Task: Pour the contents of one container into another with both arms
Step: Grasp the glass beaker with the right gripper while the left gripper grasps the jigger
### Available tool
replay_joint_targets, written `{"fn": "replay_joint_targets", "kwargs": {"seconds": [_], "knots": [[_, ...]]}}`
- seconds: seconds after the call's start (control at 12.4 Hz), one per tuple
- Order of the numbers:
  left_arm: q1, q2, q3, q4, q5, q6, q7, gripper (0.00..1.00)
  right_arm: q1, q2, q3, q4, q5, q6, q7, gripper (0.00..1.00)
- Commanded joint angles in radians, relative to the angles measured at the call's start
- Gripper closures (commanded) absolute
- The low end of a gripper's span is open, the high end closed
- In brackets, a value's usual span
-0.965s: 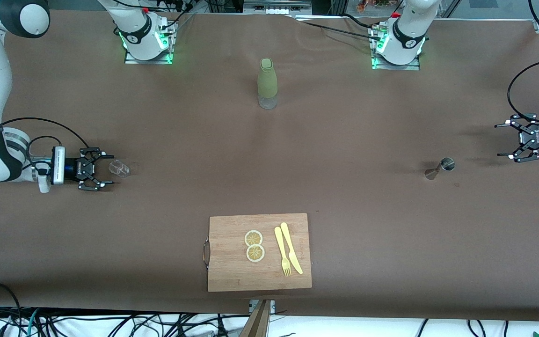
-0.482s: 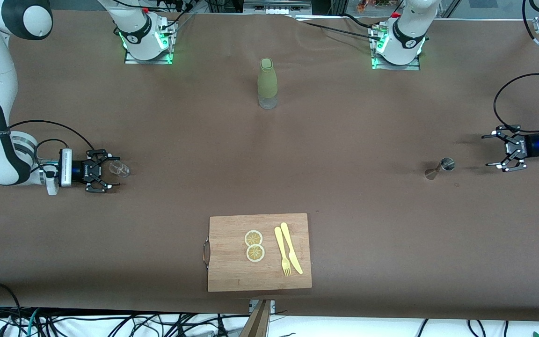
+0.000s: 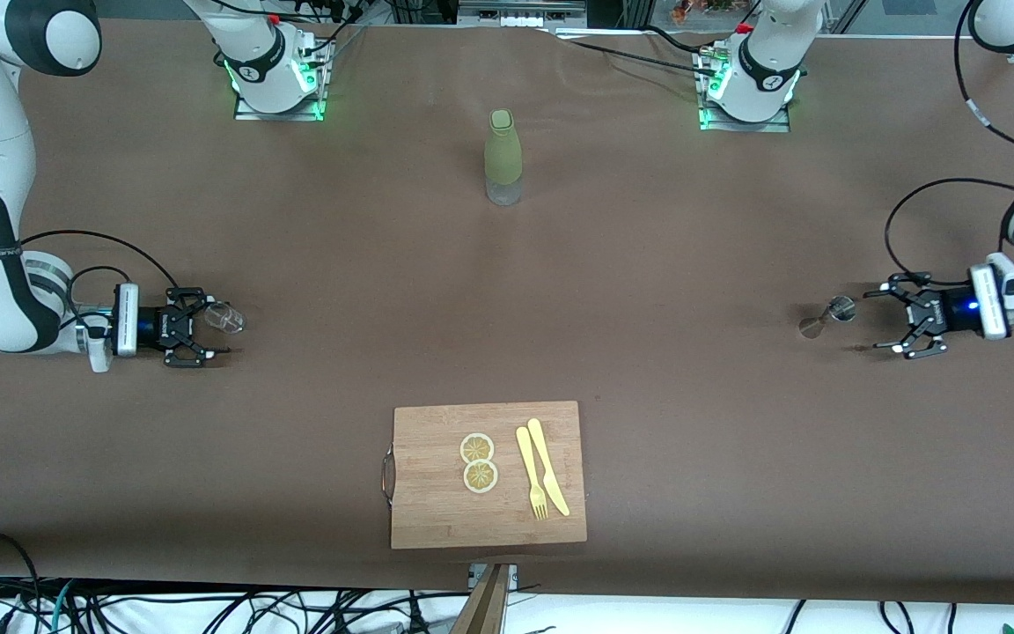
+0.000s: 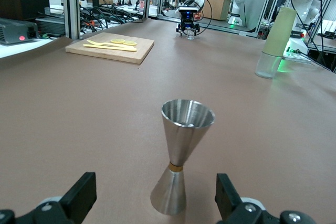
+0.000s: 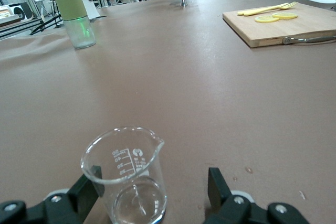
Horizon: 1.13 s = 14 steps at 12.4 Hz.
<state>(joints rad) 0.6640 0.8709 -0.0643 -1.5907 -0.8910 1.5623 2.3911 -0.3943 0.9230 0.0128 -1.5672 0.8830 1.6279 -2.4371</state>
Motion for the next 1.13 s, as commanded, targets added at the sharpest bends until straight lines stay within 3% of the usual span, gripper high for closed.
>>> {"fn": "replay_joint_targets", "kwargs": {"seconds": [0.0, 0.64, 0.8, 0.96, 1.04], "knots": [[-0.012, 0.042, 0.011, 0.011, -0.042, 0.005, 0.086, 0.00, -0.001, 0.011, 0.003, 0.036, 0.011, -0.007, -0.003, 0.10], [-0.018, 0.033, 0.004, -0.092, -0.097, -0.001, 0.138, 0.01, -0.001, 0.010, 0.003, 0.032, 0.001, -0.016, -0.006, 0.22], [-0.026, 0.022, 0.001, -0.124, -0.123, -0.001, 0.141, 0.01, 0.000, 0.007, 0.003, 0.032, -0.004, -0.016, -0.006, 0.30], [-0.046, 0.011, 0.001, -0.146, -0.158, -0.001, 0.161, 0.01, 0.003, 0.005, 0.003, 0.032, -0.010, -0.019, -0.006, 0.52], [-0.050, 0.007, 0.001, -0.149, -0.161, -0.001, 0.161, 0.01, 0.003, 0.005, 0.003, 0.032, -0.012, -0.019, -0.006, 0.54]]}}
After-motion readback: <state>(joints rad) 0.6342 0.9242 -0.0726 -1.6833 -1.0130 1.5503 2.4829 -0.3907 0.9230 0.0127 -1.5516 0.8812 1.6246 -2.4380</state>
